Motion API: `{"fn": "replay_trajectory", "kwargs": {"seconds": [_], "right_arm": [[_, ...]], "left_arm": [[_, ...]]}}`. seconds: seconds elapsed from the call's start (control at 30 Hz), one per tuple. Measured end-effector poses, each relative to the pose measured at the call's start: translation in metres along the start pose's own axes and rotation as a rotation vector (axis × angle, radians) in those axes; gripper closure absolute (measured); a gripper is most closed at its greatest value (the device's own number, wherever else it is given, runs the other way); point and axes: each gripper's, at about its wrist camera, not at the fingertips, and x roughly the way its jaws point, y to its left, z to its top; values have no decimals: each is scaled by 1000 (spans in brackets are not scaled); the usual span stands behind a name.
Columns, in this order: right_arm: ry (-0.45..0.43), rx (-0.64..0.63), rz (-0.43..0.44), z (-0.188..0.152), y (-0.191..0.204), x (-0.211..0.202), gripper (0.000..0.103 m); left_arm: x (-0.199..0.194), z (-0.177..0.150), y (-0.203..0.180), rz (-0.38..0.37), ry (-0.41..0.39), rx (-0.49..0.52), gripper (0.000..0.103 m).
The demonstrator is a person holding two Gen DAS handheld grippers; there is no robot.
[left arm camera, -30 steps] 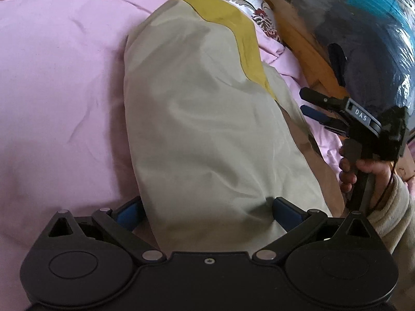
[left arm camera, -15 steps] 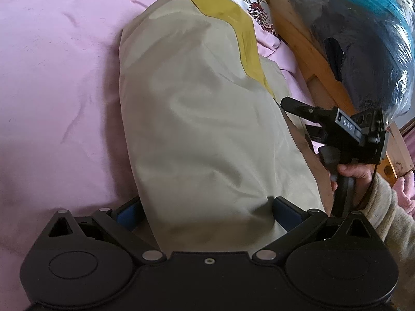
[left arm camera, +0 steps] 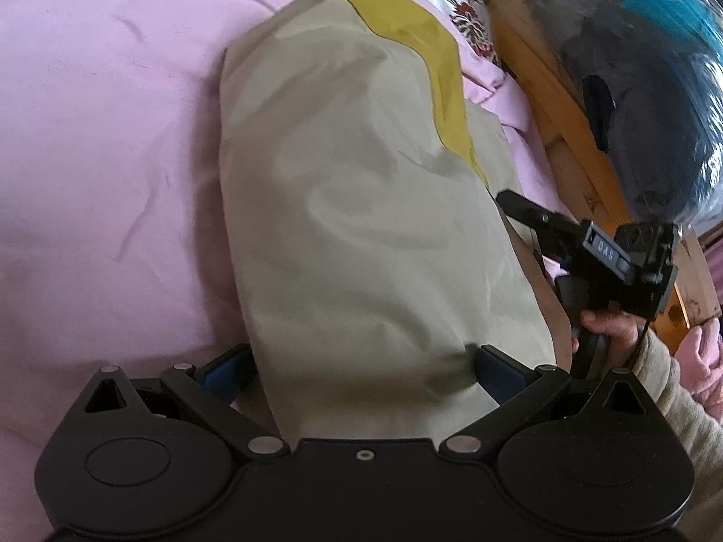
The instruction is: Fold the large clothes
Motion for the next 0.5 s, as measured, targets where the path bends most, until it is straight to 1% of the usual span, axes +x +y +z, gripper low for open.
{"fn": "replay_trajectory", "kwargs": {"seconds": [0.17, 0.2, 0.23, 0.27, 0.33, 0.37, 0.4, 0.43, 0.5], "right_arm": [[-11, -11, -17, -2, 1, -1, 6], [-18, -18, -34, -3, 2, -1, 11], [-25, -26, -52, -4, 4, -2, 17], [-30, -32, -68, -5, 5, -2, 20], [-34, -37, -116, -6, 8, -3, 40], [-33, -34, -134, -6, 9, -3, 45], [-32, -27, -138, -6, 10, -3, 51], [-28, -25, -138, -5, 10, -3, 58], [-18, -27, -144, -3, 15, -4, 69]], "left_arm": [[-2, 8, 8, -7, -7, -51, 1], [-1, 9, 9, -13, -9, -60, 1], [1, 9, 12, -18, -14, -66, 1], [2, 10, 13, -26, -18, -74, 1], [5, 11, 15, -42, -22, -93, 1], [6, 11, 15, -48, -25, -96, 3], [6, 11, 15, -57, -26, -96, 9], [7, 12, 14, -63, -24, -100, 10], [7, 12, 10, -45, -26, -100, 14]]}}
